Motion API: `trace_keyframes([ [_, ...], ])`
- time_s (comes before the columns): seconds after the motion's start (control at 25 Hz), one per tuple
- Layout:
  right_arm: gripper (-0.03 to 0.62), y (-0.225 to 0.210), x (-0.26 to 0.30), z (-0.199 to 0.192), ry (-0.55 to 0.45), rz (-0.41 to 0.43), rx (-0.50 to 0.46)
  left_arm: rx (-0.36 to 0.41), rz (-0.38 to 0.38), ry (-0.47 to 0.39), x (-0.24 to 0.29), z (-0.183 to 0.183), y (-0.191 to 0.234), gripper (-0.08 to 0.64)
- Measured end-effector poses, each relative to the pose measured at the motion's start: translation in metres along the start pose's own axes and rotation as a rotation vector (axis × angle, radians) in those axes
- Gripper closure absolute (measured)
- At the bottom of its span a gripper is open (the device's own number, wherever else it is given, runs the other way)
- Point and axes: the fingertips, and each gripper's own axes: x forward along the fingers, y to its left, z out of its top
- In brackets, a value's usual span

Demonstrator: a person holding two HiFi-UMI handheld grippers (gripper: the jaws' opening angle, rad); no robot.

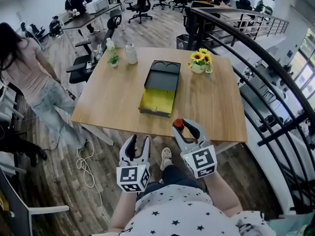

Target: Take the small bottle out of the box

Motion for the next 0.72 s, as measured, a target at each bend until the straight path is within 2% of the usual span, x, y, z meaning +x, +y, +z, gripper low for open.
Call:
trace_keyframes([
  [0.72, 0.453, -0.0006, -0.0106, 0.0006, -0.006, -0.008, -0.002, 0.002, -0.009, -0.009, -0.0033, 0.0036, -0.0043, 0.388],
])
